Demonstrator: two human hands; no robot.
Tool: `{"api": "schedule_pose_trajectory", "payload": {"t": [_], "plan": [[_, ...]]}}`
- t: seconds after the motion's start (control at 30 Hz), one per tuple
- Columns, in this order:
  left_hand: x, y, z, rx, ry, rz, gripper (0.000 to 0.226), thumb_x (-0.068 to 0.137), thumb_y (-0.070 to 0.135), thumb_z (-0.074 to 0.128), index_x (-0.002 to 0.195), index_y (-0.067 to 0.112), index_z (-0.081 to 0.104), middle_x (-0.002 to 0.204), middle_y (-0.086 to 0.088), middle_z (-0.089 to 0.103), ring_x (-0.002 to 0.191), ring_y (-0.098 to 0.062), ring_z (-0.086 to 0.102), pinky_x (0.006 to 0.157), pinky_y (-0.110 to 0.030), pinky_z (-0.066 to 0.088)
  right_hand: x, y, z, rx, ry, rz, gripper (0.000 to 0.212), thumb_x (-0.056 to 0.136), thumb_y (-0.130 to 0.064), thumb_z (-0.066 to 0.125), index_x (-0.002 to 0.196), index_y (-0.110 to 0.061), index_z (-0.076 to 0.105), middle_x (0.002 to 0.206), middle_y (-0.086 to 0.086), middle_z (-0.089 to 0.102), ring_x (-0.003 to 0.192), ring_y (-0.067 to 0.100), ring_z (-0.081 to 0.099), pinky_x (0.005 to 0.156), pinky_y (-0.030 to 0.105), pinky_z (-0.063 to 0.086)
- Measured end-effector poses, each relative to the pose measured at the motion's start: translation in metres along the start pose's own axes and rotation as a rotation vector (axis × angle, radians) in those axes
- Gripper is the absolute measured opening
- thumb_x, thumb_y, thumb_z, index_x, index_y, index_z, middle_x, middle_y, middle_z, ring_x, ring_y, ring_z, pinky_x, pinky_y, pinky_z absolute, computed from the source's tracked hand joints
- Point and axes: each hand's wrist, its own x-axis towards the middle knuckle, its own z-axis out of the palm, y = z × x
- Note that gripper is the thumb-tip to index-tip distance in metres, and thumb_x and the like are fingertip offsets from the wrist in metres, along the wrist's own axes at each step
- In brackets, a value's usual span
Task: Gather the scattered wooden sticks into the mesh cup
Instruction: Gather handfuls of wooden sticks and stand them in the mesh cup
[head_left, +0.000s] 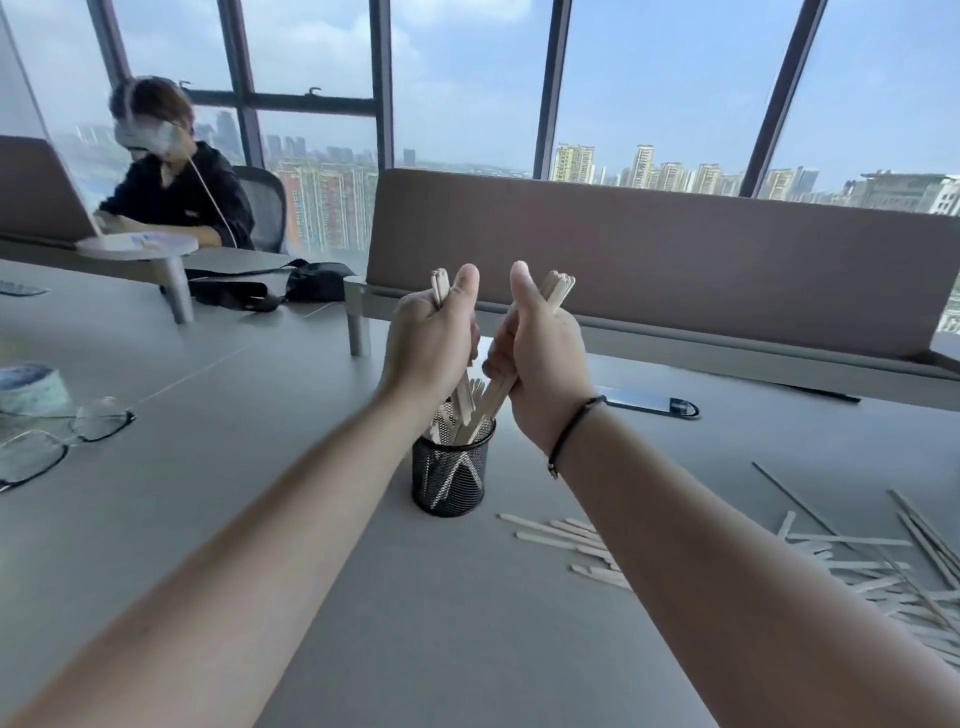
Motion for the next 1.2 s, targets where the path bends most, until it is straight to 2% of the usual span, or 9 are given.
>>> {"api": "schedule_pose_trajectory", "payload": {"t": [0.2,0.4,0.5,0.57,0.67,0.77,0.87,1.03,1.2], "plan": [[0.017,-0.03,-0.016,0.474,-0.113,-0.067,0.057,0.097,0.054,0.045,0.07,0.008,0.066,0.064,-0.002,0.064,0.065,-0.017,0.059,0.062,-0.033,0.043,0.02,0.033,0.006,-0.146,-0.009,-0.006,0.041,0.091,-0.034,0.065,0.06,-0.015,0.046,0.045,-0.002,0.047,0.042,0.015,0.046,0.057,0.034,0.042],[0.016,-0.062,-0.025,0.466,-0.132,-0.155,0.033,0.088,0.058,0.058,0.105,0.03,0.063,0.101,0.005,0.069,0.095,-0.017,0.065,0.08,-0.034,0.05,0.023,0.046,-0.007,-0.404,0.011,-0.157,0.015,0.094,-0.022,0.062,0.082,-0.014,0.065,0.076,-0.001,0.068,0.067,0.008,0.06,0.07,0.029,0.051],[0.007,-0.067,-0.029,0.251,-0.151,-0.195,0.065,0.071,0.079,0.056,0.119,0.034,0.059,0.113,0.004,0.069,0.1,-0.017,0.069,0.092,-0.044,0.054,0.02,0.054,-0.014,-0.593,-0.041,-0.227,0.021,0.096,-0.029,0.058,0.108,-0.015,0.069,0.105,-0.005,0.072,0.096,0.005,0.065,0.089,0.03,0.052],[-0.006,-0.071,-0.038,0.123,-0.263,-0.169,0.09,0.062,0.088,0.055,0.135,0.035,0.051,0.127,0.006,0.063,0.111,-0.004,0.063,0.102,-0.035,0.048,0.014,0.058,-0.019,-0.657,-0.069,-0.211,0.041,0.096,-0.039,0.056,0.13,-0.017,0.059,0.129,-0.003,0.063,0.122,0.009,0.056,0.105,0.034,0.044],[-0.023,-0.081,-0.052,0.082,-0.42,-0.152,0.124,0.048,0.086,0.072,0.153,0.037,0.027,0.142,0.01,0.049,0.129,0.002,0.049,0.108,-0.027,0.037,0.008,0.06,-0.026,-0.588,-0.057,-0.033,0.071,0.094,-0.055,0.052,0.151,-0.017,0.034,0.148,0.0,0.046,0.137,0.013,0.043,0.105,0.028,0.036],[-0.026,-0.09,-0.051,0.266,-0.44,-0.167,0.146,0.04,0.071,0.088,0.157,0.038,0.008,0.148,0.011,0.042,0.134,-0.003,0.041,0.113,-0.031,0.033,0.003,0.071,-0.031,-0.459,-0.164,0.208,0.074,0.091,-0.069,0.042,0.144,-0.017,0.048,0.145,-0.002,0.053,0.135,0.016,0.048,0.105,0.028,0.035],[-0.015,-0.082,-0.04,0.41,-0.414,-0.216,0.152,0.045,0.057,0.093,0.156,0.037,-0.008,0.146,0.013,0.045,0.131,-0.006,0.046,0.111,-0.031,0.035,0.003,0.082,-0.03,-0.416,-0.253,0.246,0.069,0.089,-0.075,0.035,0.108,-0.02,0.073,0.118,0.0,0.072,0.115,0.014,0.065,0.108,0.039,0.044],[0.013,-0.063,-0.019,0.621,-0.536,-0.15,0.142,0.057,0.048,0.091,0.158,0.028,-0.006,0.145,0.002,0.048,0.116,-0.005,0.044,0.095,-0.023,0.034,-0.001,0.067,-0.04,-0.474,-0.292,0.238,0.075,0.096,-0.07,0.019,0.122,-0.019,0.068,0.125,-0.001,0.068,0.11,0.0,0.059,0.086,0.021,0.041],[0.026,-0.071,0.0,0.696,-0.46,-0.159,0.096,0.068,0.045,0.082,0.15,0.024,0.035,0.135,0.007,0.053,0.119,-0.012,0.052,0.091,-0.025,0.038,-0.003,0.061,-0.053,-0.39,-0.173,0.342,0.074,0.089,-0.076,0.029,0.14,-0.027,0.051,0.134,-0.003,0.058,0.128,0.018,0.05,0.103,0.039,0.038]]}}
